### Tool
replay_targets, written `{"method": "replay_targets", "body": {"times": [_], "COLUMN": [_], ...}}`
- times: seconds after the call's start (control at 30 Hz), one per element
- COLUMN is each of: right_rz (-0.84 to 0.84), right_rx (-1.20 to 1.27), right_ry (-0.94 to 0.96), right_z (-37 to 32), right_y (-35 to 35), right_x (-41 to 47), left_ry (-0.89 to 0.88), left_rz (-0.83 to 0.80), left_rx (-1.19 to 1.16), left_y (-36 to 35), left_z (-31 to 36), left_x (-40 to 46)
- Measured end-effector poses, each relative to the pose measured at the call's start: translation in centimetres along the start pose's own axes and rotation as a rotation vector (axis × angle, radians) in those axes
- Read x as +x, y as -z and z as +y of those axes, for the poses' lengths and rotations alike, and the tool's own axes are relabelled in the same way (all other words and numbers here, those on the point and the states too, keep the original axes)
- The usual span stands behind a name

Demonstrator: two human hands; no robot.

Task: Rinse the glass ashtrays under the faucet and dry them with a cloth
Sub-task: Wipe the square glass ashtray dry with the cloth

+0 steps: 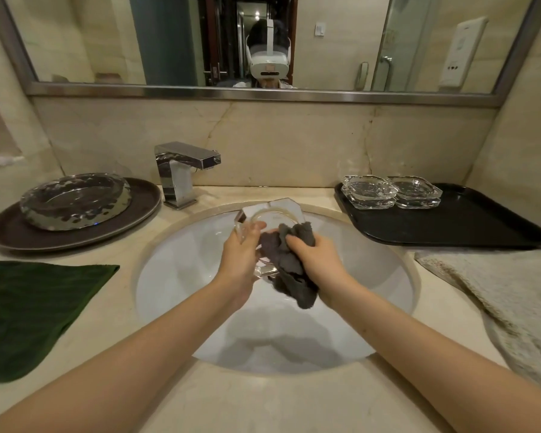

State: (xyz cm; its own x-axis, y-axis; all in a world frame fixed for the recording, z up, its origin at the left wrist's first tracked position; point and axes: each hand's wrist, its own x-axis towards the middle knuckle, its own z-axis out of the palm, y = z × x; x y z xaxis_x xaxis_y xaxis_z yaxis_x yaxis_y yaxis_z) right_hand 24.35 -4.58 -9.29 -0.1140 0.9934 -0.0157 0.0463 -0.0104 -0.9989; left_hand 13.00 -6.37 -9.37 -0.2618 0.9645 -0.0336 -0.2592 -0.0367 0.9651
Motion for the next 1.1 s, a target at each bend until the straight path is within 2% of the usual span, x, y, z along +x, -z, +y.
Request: {"method": "replay_targets", "body": {"times": [0.1, 0.17, 0.23, 0.33, 0.4, 0.47, 0.53, 0.6, 0.7, 0.73, 0.83, 0.9, 1.0, 1.1], "right_rz": [0.125, 0.133, 0.108, 0.064, 0.019, -0.074, -0.111, -0.058, 0.102, 0.096, -0.133, -0.271, -0.351, -0.206], "right_rx": [-0.438, -0.564, -0.555, -0.331, -0.180, 0.002, 0.105, -0.007, -0.402, -0.532, -0.817, -0.966, -0.927, -0.651], "right_ry": [0.267, 0.335, 0.311, 0.181, 0.030, -0.117, -0.168, -0.093, 0.143, 0.228, 0.337, 0.365, 0.370, 0.354], "right_z": [-0.8, -1.4, -1.6, -0.4, 0.4, 0.5, 0.3, 0.4, -0.7, -1.4, -2.9, -2.6, -1.8, -1.6], "right_y": [1.7, 2.4, 2.5, 1.4, 0.4, 0.2, 0.4, 0.6, 2.2, 3.1, 5.4, 5.5, 4.7, 3.9], "right_x": [1.2, 1.1, 1.1, 0.7, -0.1, -0.7, -0.9, 0.0, 1.3, 1.5, 1.7, 1.7, 1.5, 1.6], "left_ry": [0.002, -0.005, -0.034, -0.084, -0.085, -0.086, -0.079, -0.046, -0.006, 0.001, -0.027, -0.092, -0.127, -0.183], "left_rz": [-0.132, -0.199, -0.187, -0.061, 0.014, 0.032, 0.022, -0.004, -0.078, -0.103, -0.147, -0.208, -0.244, -0.107], "left_rx": [0.043, 0.076, 0.097, 0.111, 0.077, 0.086, 0.087, 0.070, 0.124, 0.145, 0.234, 0.447, 0.610, 0.512], "left_y": [-0.4, -0.5, -0.6, -0.7, -0.5, -0.1, -0.1, -0.4, -0.2, 0.0, 0.4, 0.2, 0.2, 0.2], "left_z": [-0.3, -0.3, -0.3, 0.0, 0.1, 0.1, 0.1, 0.0, 0.2, 0.3, 0.4, 0.2, -0.2, 0.2], "left_x": [-0.3, -0.5, -0.6, -0.6, -0.4, -0.3, -0.3, -0.3, -0.3, -0.2, -0.2, -0.3, -0.5, -0.2]}}
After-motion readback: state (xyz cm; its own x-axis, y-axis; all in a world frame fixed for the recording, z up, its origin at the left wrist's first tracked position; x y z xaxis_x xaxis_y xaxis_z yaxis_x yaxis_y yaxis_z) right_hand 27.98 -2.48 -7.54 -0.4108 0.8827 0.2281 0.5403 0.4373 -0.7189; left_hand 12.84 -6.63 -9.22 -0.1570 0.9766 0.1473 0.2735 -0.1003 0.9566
